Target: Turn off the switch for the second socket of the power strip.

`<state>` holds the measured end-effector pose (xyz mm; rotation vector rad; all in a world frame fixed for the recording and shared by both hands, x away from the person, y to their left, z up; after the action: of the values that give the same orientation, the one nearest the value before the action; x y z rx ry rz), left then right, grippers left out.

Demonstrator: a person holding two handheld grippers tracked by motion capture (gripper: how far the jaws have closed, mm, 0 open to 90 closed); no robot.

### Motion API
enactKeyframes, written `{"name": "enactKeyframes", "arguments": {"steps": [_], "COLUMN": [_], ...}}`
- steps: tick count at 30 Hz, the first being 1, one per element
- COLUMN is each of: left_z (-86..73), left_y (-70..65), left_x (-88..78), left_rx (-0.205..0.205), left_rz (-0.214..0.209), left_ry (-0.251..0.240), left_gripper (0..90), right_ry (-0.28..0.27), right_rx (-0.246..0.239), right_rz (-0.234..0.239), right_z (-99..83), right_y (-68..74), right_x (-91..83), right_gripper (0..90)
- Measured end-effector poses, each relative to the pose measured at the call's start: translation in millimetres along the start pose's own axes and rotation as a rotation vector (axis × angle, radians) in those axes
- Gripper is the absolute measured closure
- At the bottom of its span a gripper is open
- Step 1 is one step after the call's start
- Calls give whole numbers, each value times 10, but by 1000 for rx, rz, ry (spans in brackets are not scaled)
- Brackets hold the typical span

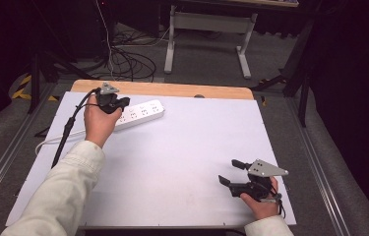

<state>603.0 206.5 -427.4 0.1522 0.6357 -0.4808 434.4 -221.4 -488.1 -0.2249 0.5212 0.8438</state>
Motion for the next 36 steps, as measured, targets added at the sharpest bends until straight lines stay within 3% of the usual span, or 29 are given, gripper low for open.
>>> {"name": "enactKeyframes", "arguments": {"steps": [3,8,12,17,20,33,36], "left_z": [5,12,-6,-21,-53,-369,-460], "left_y": [-13,-30,-81,-155,-197,-396,-420], "left_x": [-52,-211,-373,-598,-730,-1208,-1276], "left_rx": [8,33,28,70,69,150,138], "left_rz": [2,16,-23,-49,-87,-169,-185], "left_ry": [5,3,-40,-60,-87,-144,-149], "left_gripper": [825,596,467,394,359,239,236], "right_ry": [4,7,2,4,7,6,6], "right_rx": [-5,-9,-10,-10,-9,-8,-7], "right_rz": [-1,0,-3,-8,-8,-9,-11], "right_z": [1,-8,-6,-9,-13,-11,-12], "right_y": [3,17,33,43,48,57,58], "right_x": [7,-4,-23,-31,-32,-34,-38], "right_gripper": [232,233,233,232,232,232,232]}}
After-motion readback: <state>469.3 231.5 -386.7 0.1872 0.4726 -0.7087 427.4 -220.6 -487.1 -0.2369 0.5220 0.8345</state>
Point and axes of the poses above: each handheld gripper's, and its own axes: x roughly forward along the jaws, z roughly out of its top, y roughly to its left, the point moved 4 cm from there along x, roughly forward along the jaws, and after that the axes turned 6 degrees about y, right-handed, at the moved point
